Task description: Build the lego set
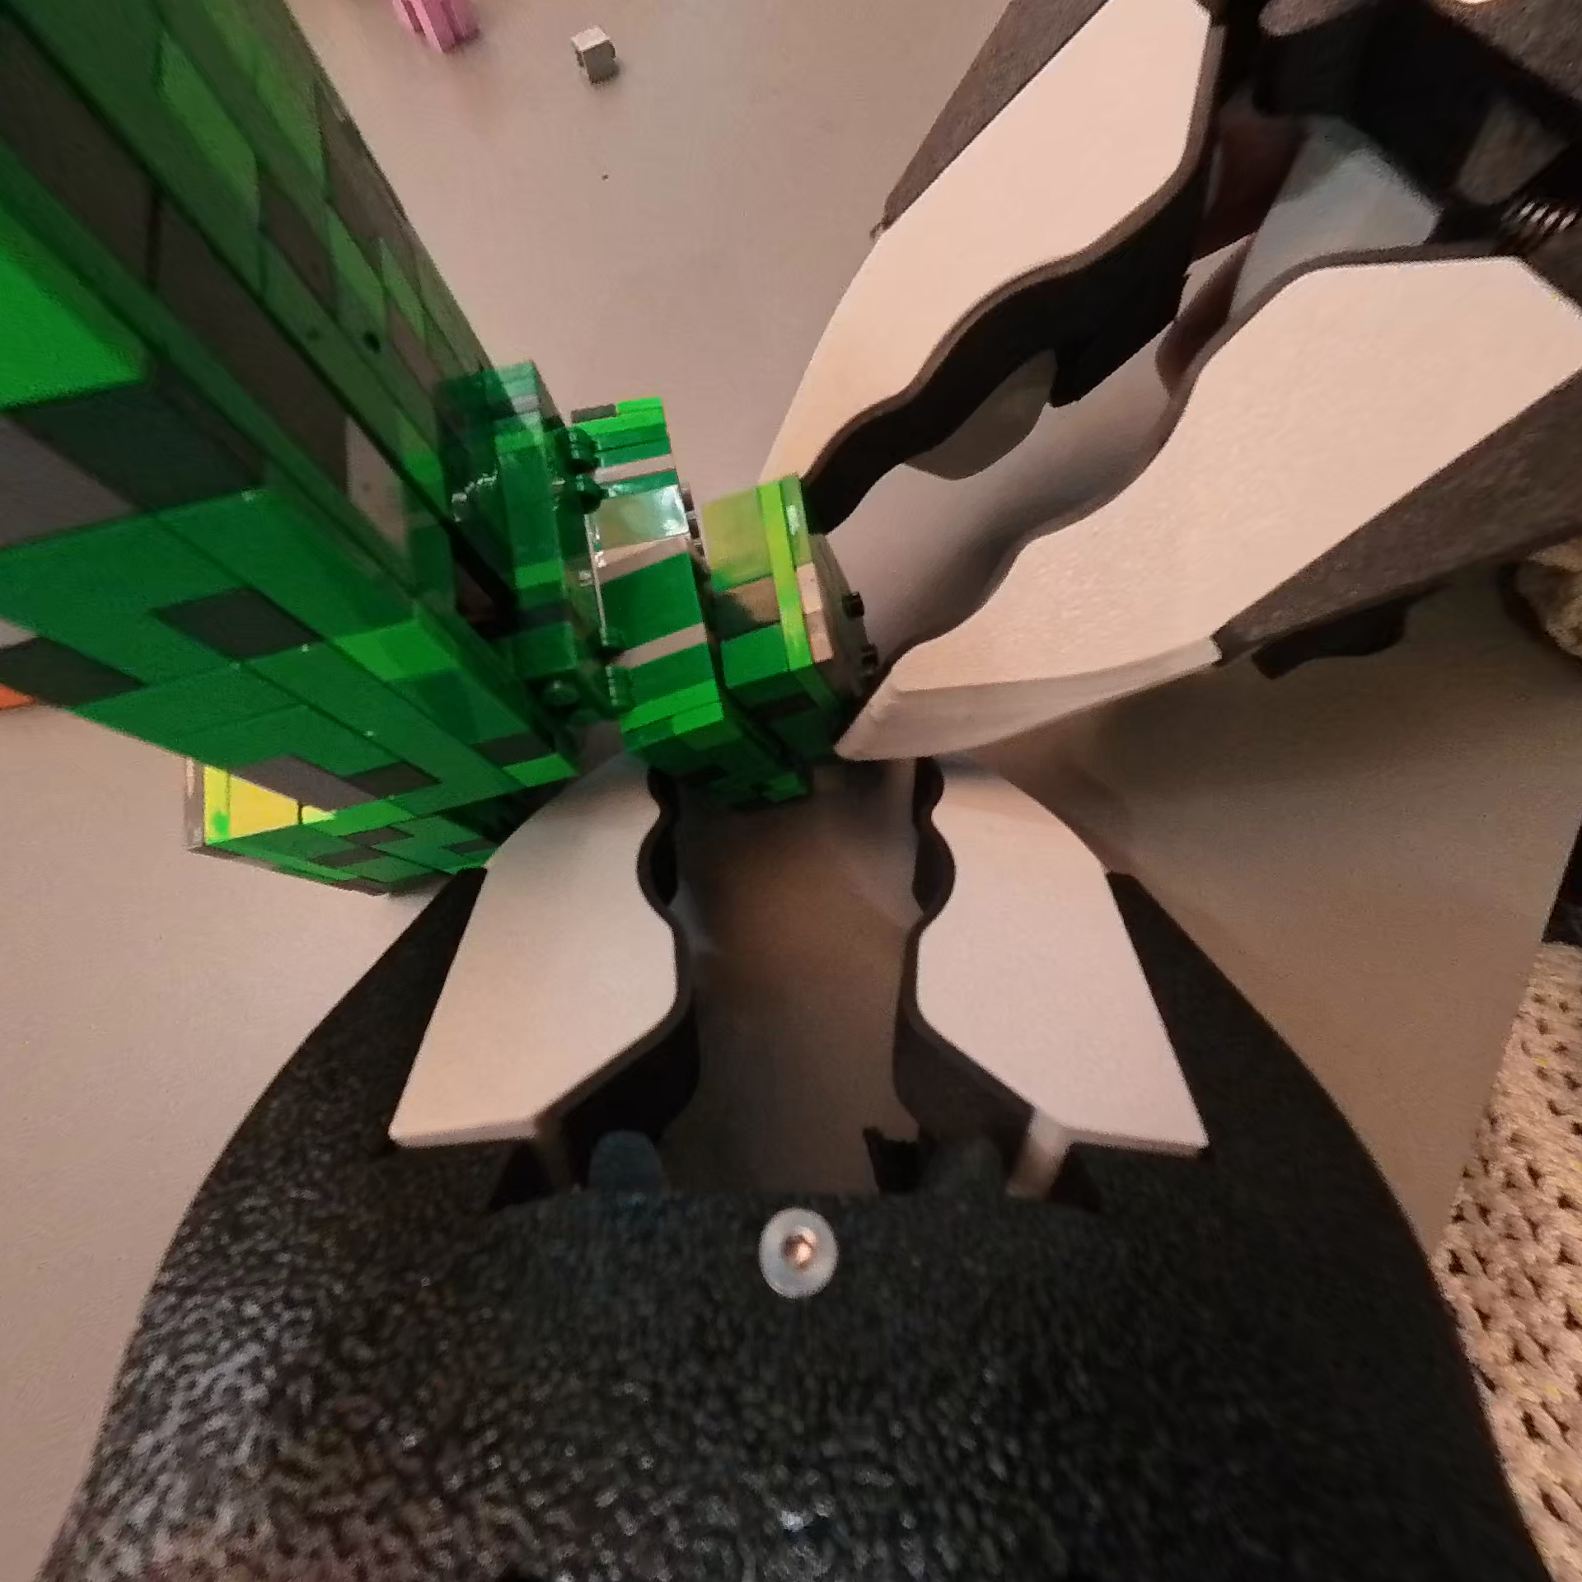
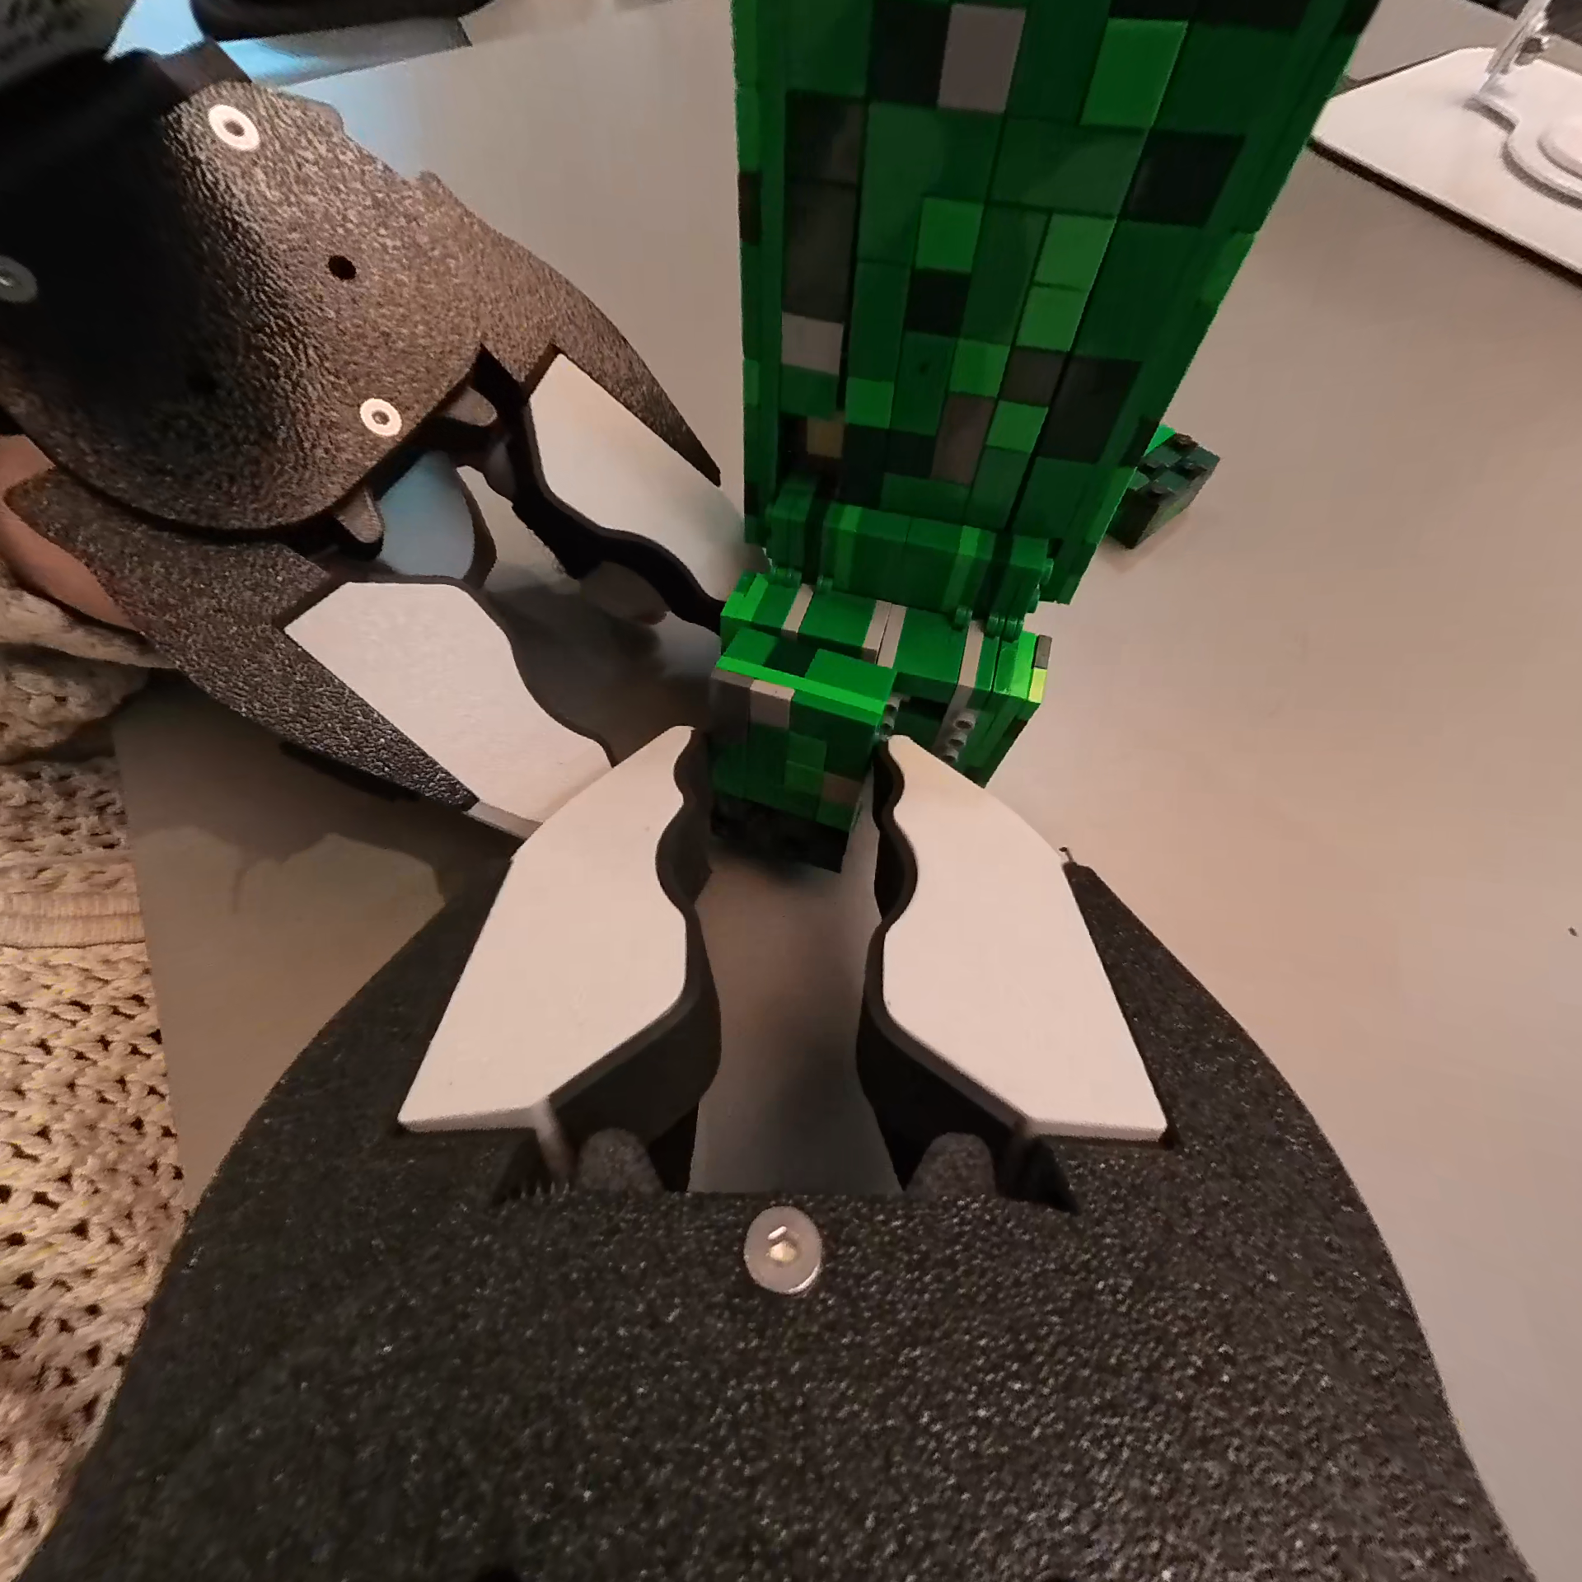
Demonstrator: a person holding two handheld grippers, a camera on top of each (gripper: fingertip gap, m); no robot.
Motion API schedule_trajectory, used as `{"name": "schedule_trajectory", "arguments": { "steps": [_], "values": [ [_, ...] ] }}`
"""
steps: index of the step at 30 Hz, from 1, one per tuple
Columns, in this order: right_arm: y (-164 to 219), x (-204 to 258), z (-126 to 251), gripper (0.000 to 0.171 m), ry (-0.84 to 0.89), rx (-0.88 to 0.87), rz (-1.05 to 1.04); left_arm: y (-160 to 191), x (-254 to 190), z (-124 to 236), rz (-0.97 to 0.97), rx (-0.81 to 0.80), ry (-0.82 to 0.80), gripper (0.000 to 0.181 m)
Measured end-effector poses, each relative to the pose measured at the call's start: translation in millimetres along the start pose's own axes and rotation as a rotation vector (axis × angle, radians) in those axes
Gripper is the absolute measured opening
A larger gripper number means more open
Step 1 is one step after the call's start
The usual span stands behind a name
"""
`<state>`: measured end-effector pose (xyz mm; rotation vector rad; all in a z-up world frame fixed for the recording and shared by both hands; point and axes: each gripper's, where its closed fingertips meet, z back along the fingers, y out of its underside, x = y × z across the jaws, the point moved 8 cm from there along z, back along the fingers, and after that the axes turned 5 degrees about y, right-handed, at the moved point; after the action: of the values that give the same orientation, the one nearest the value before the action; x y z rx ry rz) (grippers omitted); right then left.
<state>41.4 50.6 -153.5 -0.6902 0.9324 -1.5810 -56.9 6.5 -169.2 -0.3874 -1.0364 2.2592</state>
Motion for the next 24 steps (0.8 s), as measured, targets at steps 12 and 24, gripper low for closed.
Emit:
{"name": "schedule_trajectory", "arguments": {
  "steps": [12,24],
  "values": [
    [-1.0,2.2,-1.9,0.035,-0.006,-0.004,0.004,-1.8,0.8,-1.6,-0.003,-0.002,-0.021,0.048],
    [-1.6,2.6,-1.4,0.035,0.009,-0.015,0.007,-1.7,2.8,-1.7,0.000,0.000,-0.019,0.043]
  ]
}}
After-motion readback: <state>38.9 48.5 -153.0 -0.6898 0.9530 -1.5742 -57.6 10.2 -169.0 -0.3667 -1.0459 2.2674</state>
